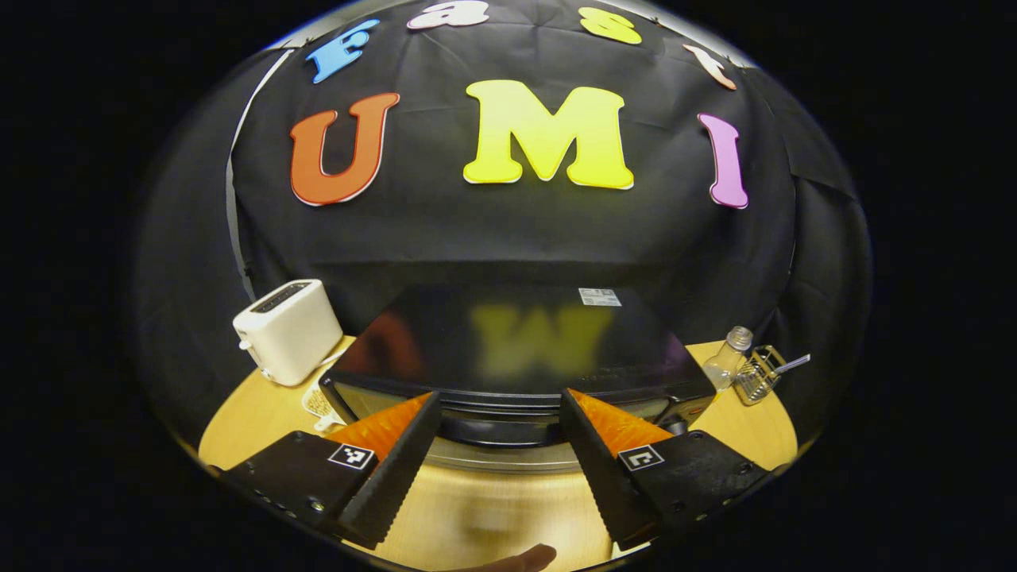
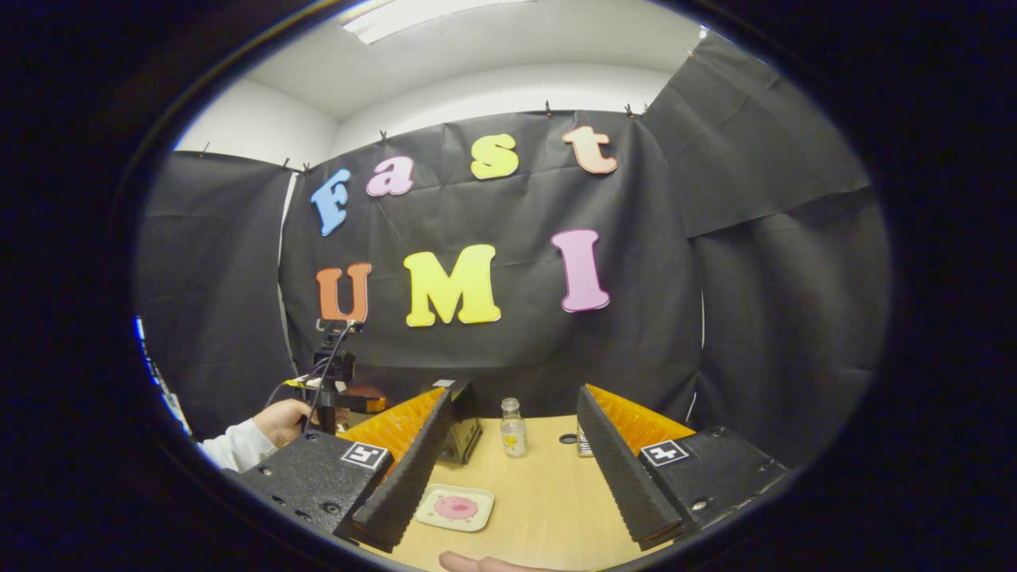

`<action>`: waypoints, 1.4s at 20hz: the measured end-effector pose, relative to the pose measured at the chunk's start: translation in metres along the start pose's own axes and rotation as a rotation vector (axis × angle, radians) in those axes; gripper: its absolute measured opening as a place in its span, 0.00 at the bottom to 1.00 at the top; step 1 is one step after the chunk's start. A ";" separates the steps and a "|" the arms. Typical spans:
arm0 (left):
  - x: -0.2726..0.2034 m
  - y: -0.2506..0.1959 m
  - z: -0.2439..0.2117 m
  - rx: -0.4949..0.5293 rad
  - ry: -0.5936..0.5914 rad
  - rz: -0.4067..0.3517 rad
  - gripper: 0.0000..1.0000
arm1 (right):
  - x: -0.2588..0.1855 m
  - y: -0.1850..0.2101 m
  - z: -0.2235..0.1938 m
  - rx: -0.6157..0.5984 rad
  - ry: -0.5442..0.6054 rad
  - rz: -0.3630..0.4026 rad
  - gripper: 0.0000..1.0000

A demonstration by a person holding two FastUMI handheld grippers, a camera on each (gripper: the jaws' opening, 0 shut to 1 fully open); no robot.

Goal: Open the electric oven with the left hand, put the food in, and close the electric oven.

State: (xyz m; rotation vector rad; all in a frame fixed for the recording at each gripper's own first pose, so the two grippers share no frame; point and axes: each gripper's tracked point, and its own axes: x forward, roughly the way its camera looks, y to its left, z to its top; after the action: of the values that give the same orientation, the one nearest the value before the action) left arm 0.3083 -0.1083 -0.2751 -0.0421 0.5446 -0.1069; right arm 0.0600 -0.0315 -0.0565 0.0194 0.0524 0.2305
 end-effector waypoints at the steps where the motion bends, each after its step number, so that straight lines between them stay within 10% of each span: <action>1: 0.001 -0.001 0.003 0.015 -0.018 -0.005 0.96 | -0.003 0.001 0.001 -0.007 -0.003 0.001 1.00; 28: -0.073 0.000 -0.072 -0.002 0.038 -0.020 0.96 | -0.098 0.009 0.017 -0.072 0.014 -0.059 0.96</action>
State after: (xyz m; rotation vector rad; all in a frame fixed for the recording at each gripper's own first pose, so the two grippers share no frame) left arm 0.2085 -0.1010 -0.2992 -0.0477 0.5819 -0.1269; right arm -0.0363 -0.0455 -0.0348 -0.0552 0.0583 0.1735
